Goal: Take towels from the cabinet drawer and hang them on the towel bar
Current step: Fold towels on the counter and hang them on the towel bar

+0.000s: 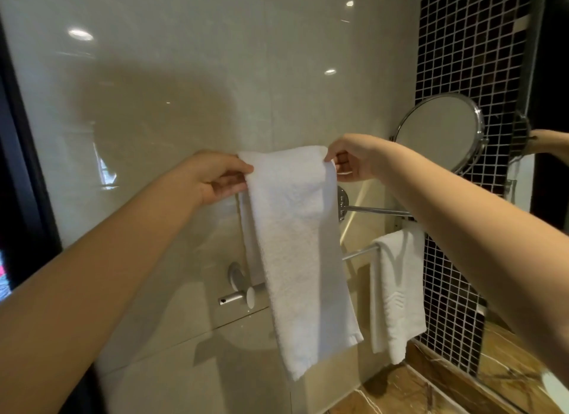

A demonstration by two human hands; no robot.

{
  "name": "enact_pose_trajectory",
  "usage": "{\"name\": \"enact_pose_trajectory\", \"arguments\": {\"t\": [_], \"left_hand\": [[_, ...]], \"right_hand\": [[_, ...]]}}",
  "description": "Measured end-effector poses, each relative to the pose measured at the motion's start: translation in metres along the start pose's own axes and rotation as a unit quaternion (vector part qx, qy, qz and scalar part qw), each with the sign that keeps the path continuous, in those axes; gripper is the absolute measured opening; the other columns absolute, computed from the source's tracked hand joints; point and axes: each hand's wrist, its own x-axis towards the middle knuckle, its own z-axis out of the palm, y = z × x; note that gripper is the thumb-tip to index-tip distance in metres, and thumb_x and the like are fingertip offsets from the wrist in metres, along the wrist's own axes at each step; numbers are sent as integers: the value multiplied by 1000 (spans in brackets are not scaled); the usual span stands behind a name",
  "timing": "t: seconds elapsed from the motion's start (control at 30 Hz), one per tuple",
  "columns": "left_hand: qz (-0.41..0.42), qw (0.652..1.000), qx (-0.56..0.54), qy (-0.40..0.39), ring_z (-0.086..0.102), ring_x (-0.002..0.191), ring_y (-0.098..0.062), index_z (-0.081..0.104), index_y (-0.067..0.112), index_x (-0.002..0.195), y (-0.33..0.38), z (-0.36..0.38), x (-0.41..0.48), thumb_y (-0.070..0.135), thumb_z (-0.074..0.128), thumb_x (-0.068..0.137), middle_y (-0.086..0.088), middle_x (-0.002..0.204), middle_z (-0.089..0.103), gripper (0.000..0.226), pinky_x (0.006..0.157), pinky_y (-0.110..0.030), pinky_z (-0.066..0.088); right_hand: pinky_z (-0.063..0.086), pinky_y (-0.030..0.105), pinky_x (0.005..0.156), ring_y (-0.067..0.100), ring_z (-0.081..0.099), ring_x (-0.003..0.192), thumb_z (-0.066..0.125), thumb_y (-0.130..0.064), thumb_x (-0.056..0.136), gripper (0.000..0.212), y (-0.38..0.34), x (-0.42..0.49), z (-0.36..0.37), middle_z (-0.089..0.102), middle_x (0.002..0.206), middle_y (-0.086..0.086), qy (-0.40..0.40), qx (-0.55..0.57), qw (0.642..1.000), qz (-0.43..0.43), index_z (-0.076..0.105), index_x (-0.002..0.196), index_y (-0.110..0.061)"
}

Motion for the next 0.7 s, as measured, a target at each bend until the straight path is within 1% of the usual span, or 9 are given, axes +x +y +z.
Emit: {"name": "enact_pose_trajectory", "arguments": {"t": [0.13,0.2,0.3,0.4,0.47,0.53,0.63,0.7], "left_hand": [[-5,1000,-6,4,68,54,-9,63,6,83,-12,-5,1,-10,58,83,-3,64,71,17,49,-22,56],[-9,1000,-3,11,69,56,-10,63,6,83,-19,-7,1,-10,60,81,-5,68,71,17,50,-23,57],[-29,999,4,12,69,57,-10,62,6,82,-32,-9,1,-11,60,81,-4,64,71,17,53,-24,58],[-50,998,18,20,68,55,-9,60,7,81,-44,-13,3,-11,61,81,-3,63,71,18,52,-25,58],[-61,998,22,24,67,51,-8,59,8,80,-51,-16,4,-11,61,81,-3,61,70,19,49,-24,57],[-71,997,34,27,66,49,-7,58,9,79,-58,-17,4,-10,62,81,-2,59,70,19,46,-23,56],[-82,995,44,36,66,48,-7,59,9,81,-69,-19,6,-10,62,81,-6,76,67,19,46,-23,56],[-87,994,43,40,66,48,-8,59,8,80,-76,-20,7,-11,62,81,-7,79,65,19,47,-23,56]], "right_hand": [[51,25,65,15,55,57,53,-4,83,14,15,1,5,55,65,1,-13,4,1000,13,55,71,-11],[51,24,61,14,55,55,53,-4,84,14,23,0,7,54,63,1,-18,-1,1000,23,55,72,-10],[49,23,56,14,54,52,53,-3,85,15,36,1,12,53,63,2,-23,-1,999,40,54,71,-9],[49,23,61,16,52,57,53,-2,85,15,49,3,16,51,65,3,-26,10,998,51,54,72,-9],[48,25,68,17,52,60,53,-1,85,15,56,6,19,50,67,4,-28,12,998,62,53,72,-8],[48,26,69,18,51,61,53,-1,85,14,64,7,21,49,69,4,-31,6,997,72,52,73,-9],[49,26,65,16,51,60,54,-1,84,14,73,9,24,48,69,3,-30,-5,997,75,52,74,-11],[51,26,67,16,53,60,55,-1,84,15,79,10,26,50,67,2,-27,-9,997,78,53,72,-10]]}}
